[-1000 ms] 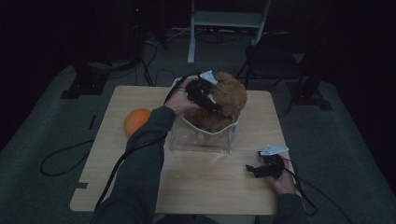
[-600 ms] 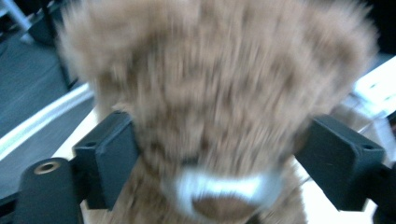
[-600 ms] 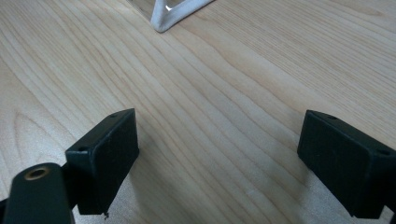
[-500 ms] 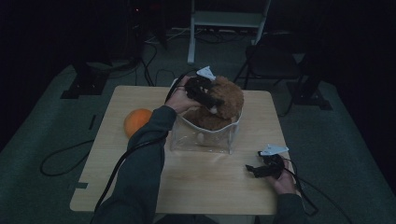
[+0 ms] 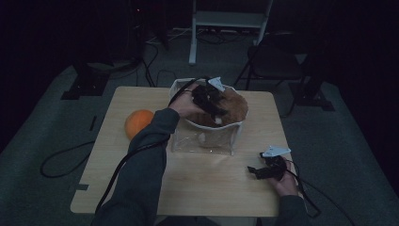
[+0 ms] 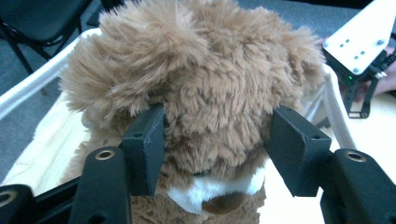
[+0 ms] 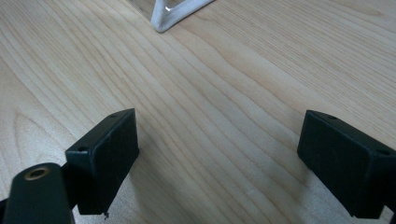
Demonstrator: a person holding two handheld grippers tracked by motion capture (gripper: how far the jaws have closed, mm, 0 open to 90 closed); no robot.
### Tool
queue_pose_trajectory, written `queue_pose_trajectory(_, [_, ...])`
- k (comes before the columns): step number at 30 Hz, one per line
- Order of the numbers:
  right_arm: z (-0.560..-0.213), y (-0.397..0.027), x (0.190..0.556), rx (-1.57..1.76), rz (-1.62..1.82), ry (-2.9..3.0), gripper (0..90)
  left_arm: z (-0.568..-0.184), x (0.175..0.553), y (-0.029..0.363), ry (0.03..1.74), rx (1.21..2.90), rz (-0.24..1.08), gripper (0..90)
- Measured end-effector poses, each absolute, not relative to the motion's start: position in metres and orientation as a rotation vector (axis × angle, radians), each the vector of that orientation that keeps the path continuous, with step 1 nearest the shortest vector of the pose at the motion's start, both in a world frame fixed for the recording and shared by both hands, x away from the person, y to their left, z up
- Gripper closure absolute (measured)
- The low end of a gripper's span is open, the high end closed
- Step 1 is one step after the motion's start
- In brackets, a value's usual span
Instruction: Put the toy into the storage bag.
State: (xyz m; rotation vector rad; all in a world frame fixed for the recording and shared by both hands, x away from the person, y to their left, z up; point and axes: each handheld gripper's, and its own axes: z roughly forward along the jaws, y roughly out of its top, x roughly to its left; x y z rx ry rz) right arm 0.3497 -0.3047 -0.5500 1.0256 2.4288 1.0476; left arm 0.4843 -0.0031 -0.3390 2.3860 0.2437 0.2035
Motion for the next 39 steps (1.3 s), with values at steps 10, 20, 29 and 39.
queue_pose_trajectory(10, [-0.550,-0.305,0.350,1.026,1.048,2.429,11.7,-0.340,0.483,-0.001,0.249,2.394,0.226,41.1])
queue_pose_trajectory(20, [-0.550,-0.305,0.350,1.025,1.047,2.429,11.7,-0.338,0.486,0.005,0.286,2.367,0.254,36.8])
queue_pose_trajectory(29, [-0.550,-0.305,0.350,1.025,1.047,2.429,11.7,-0.336,0.484,0.011,0.316,2.317,0.296,36.1])
queue_pose_trajectory(39, [-0.550,-0.305,0.350,1.024,1.047,2.429,11.7,-0.333,0.486,0.025,0.379,2.264,0.327,36.1])
